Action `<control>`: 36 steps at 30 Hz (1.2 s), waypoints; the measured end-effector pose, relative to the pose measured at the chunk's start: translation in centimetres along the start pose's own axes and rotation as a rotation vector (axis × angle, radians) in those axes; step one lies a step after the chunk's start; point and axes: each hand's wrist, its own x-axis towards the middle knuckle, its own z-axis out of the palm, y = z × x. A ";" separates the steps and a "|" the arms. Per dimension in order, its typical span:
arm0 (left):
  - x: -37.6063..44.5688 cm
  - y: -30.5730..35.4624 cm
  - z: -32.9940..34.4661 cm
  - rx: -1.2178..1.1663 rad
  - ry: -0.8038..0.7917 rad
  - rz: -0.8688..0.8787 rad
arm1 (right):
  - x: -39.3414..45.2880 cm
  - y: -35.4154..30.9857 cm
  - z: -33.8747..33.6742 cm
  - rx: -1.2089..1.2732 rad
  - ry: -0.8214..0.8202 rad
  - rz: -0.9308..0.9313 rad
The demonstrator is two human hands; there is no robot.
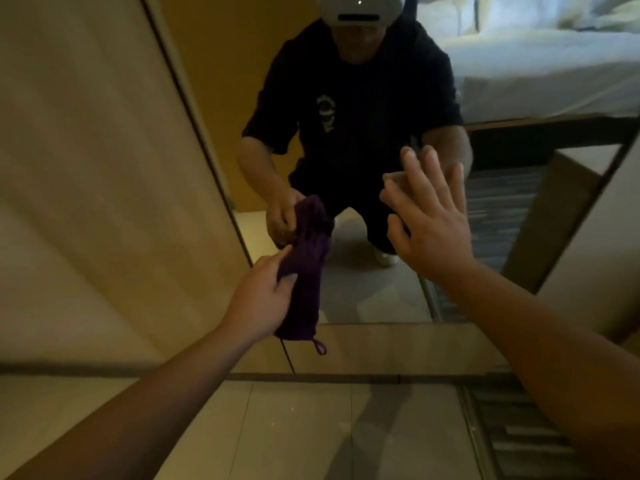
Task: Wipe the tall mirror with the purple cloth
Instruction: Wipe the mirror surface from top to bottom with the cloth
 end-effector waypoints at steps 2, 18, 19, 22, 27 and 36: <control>-0.5 -0.9 -1.1 -0.554 -0.037 -0.396 | -0.1 0.3 0.7 -0.063 0.035 -0.014; 8.2 -5.8 4.0 0.774 0.757 0.805 | -0.5 0.5 0.7 -0.138 -0.047 0.011; 8.2 -6.7 4.4 0.788 0.767 0.837 | -0.5 0.7 1.1 -0.139 -0.023 -0.002; 7.9 -8.9 5.7 0.792 0.788 0.935 | -0.3 1.2 2.6 -0.127 0.125 -0.048; 3.7 -17.2 11.5 0.856 0.464 0.973 | 0.1 1.7 4.4 -0.121 0.290 -0.092; -1.0 -20.0 15.7 0.732 0.185 0.655 | 0.2 2.2 4.8 -0.163 0.324 -0.098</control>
